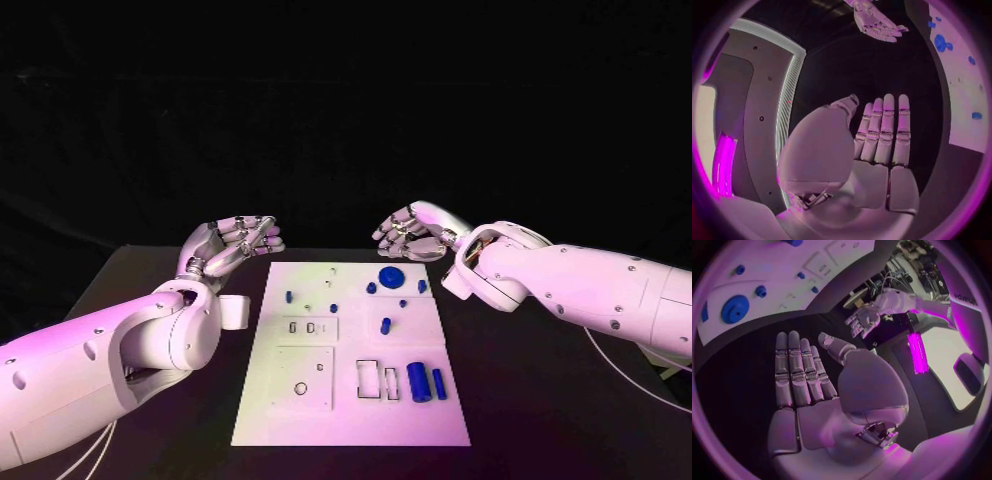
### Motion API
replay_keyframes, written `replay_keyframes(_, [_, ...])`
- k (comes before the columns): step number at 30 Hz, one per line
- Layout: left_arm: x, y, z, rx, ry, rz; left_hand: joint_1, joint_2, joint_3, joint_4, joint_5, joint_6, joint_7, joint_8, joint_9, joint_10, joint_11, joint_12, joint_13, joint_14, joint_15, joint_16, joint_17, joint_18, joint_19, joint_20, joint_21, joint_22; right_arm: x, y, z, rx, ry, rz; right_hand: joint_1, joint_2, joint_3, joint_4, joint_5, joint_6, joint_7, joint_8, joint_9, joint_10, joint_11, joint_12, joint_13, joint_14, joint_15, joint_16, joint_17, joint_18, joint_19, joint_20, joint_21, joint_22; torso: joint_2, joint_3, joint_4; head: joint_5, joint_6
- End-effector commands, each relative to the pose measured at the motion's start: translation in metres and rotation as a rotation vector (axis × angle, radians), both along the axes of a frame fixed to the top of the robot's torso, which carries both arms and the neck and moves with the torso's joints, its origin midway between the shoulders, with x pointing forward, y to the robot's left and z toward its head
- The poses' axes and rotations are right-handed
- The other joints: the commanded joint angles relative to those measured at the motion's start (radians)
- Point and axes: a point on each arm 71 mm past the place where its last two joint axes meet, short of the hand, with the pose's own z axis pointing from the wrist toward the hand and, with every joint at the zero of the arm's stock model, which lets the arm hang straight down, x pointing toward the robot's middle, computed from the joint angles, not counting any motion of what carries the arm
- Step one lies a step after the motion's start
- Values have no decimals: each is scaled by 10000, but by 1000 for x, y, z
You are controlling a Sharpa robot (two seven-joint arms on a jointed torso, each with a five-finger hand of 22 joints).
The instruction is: Assemble the parts on the task board
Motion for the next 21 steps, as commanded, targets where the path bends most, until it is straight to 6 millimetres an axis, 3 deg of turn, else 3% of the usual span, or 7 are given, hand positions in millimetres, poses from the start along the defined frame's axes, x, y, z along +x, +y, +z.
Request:
replay_keyframes(1, [-6, -10, 5, 261, -107, -904, -30, -151, 85, 28, -43, 100, -19, 56, 22, 112, -7, -87, 11, 120, -3, 82, 77, 142, 126, -32, 85, 7, -1, 4, -4, -2615, -1000, 177, -57, -352, -104, 85, 598, 318, -162, 84, 136, 415, -188, -217, 34, 880, -273, 445, 447, 125, 472, -266, 663, 375, 209, -43, 94, -97, 34])
replay_keyframes(7, [-17, -17, 14, 46, -153, -1499, -57, -249, 173, -19, -43, 85, -15, 22, 26, 149, -10, -226, -1, 259, -38, 201, 211, 140, 268, -97, 156, 17, -2, 9, -4, -4067, -1761, 228, -134, -664, -249, 285, 508, 301, -219, 15, 312, 402, -270, -487, 140, 1835, -487, 1286, 1329, 117, 1020, -511, 1452, 860, 430, -87, 158, -160, 76])
replay_keyframes(11, [-19, -19, 18, -33, -183, -1654, -66, -262, 178, -21, -45, 78, -11, 15, 25, 143, -6, -244, -3, 260, -35, 206, 221, 138, 275, -102, 160, 16, -2, 12, -5, -4739, -2061, 259, 54, -855, -368, 260, 355, 111, -154, -55, 412, 82, -211, -509, 255, 2028, -490, 1828, 1918, 101, 1135, -551, 1838, 1141, 549, -94, 201, -153, 85])
replay_keyframes(21, [-21, -18, 21, -159, -97, -1632, -99, -289, 248, -47, -47, 18, 17, -39, 17, 103, 20, -380, -11, 327, -39, 282, 319, 136, 362, -140, 204, 19, -1, 14, -8, -5525, -2182, 225, 126, -878, -628, 488, 272, -95, -129, -143, 610, -439, -185, -227, 495, 2371, -504, 3268, 3109, 104, 1353, -589, 2726, 1810, 779, -117, 298, -299, 165])
